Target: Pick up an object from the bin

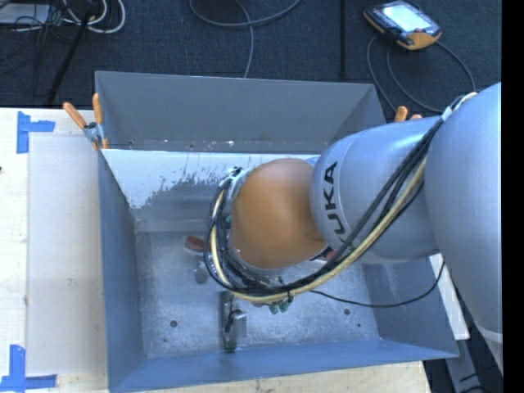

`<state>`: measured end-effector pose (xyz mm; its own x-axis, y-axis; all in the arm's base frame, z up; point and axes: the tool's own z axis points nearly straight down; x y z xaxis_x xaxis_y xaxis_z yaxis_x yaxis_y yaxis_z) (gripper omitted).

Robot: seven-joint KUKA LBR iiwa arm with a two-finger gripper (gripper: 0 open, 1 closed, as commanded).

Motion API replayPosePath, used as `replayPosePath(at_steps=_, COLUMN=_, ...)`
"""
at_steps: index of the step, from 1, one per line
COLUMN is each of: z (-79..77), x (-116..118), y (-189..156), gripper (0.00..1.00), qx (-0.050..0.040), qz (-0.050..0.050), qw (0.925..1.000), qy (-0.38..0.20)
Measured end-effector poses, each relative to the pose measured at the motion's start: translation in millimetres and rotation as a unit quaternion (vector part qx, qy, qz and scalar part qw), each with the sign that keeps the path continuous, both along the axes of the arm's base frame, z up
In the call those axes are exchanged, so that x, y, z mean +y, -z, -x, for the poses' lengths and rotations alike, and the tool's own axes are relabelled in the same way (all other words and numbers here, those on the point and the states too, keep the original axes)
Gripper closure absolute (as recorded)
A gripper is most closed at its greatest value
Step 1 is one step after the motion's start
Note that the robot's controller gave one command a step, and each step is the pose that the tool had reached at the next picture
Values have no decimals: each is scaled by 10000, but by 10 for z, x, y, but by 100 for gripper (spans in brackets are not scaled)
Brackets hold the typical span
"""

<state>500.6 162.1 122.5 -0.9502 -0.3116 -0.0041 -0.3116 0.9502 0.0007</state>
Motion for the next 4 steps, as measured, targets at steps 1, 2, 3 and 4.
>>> replayPosePath(at_steps=1, z=27, x=-354, y=-98, gripper=0, qx=32, qz=11, qw=9967, qy=-814)
replayPosePath(at_steps=2, z=2, x=-440, y=-156, gripper=0, qx=15, qz=12, qw=9785, qy=-2064)
replayPosePath(at_steps=3, z=67, x=-302, y=474, gripper=0, qx=5, qz=13, qw=9494, qy=-3140)
replayPosePath(at_steps=4, z=53, x=-215, y=568, gripper=100, qx=13, qz=11, qw=9065, qy=-4221)
